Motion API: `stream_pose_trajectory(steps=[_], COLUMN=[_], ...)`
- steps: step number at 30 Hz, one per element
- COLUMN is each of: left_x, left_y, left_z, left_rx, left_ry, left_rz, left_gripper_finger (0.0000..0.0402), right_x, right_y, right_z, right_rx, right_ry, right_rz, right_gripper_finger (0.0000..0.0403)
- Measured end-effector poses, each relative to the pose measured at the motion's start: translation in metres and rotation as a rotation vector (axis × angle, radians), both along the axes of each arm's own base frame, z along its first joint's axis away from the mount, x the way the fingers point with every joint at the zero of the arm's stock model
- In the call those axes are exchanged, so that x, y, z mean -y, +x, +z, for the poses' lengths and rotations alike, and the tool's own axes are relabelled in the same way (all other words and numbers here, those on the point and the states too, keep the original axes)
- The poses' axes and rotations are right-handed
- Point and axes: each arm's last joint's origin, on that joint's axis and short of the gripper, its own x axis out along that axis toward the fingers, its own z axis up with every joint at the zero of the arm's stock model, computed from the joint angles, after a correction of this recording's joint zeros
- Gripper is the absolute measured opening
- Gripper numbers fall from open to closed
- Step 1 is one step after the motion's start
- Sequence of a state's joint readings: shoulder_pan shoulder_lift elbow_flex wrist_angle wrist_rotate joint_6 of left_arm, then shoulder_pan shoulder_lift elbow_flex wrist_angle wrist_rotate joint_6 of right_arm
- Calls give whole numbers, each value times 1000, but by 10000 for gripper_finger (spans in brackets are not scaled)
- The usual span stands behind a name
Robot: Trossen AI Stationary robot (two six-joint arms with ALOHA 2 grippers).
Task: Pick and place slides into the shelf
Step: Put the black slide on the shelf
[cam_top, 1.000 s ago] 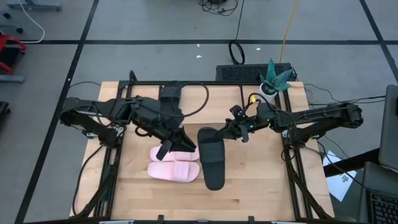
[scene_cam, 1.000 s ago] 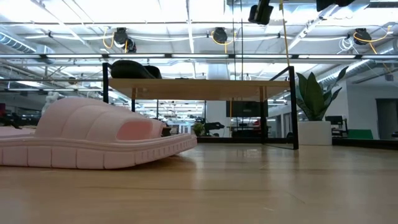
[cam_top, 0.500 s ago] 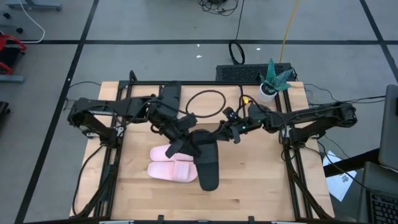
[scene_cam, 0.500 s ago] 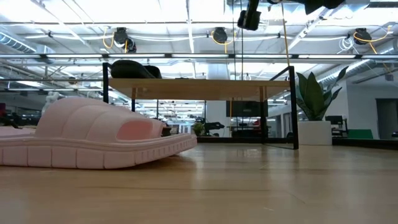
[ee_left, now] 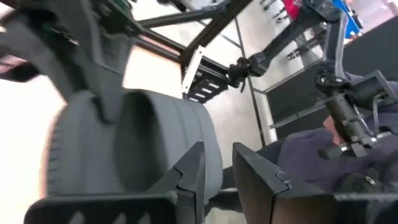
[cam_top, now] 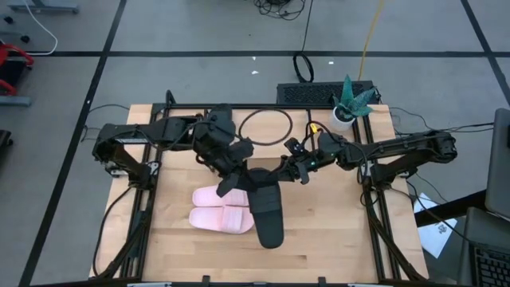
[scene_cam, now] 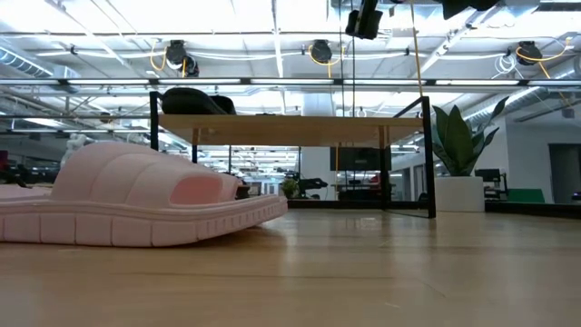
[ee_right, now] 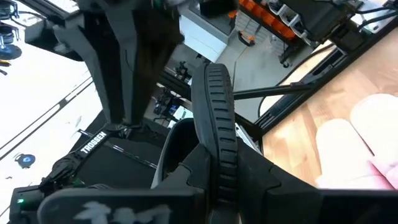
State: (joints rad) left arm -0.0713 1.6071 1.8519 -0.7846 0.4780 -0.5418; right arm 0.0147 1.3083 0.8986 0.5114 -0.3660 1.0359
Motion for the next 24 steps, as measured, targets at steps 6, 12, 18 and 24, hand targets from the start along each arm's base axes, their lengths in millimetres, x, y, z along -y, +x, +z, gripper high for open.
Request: stream_pose_trajectory(steps=[6, 12, 18, 24], left_x=[-6, -9, -14, -26], left_y=[3, 1, 2, 2], left_z=[-10, -6, -8, -8], left_rx=[-78, -68, -80, -93], left_ry=[-2, -12, -15, -43], left_rz=[17, 29, 47, 83], left_gripper_finger=[77, 77, 77, 88], right_x=[-4, -4, -4, -4], right_y=[0, 0, 0, 0], right_z=[0, -1, -1, 0], right_rx=[-1, -5, -4, 0], right_ry=[-2, -2, -6, -11], right_rz=[11, 11, 12, 12], right_gripper_finger=[32, 32, 32, 32])
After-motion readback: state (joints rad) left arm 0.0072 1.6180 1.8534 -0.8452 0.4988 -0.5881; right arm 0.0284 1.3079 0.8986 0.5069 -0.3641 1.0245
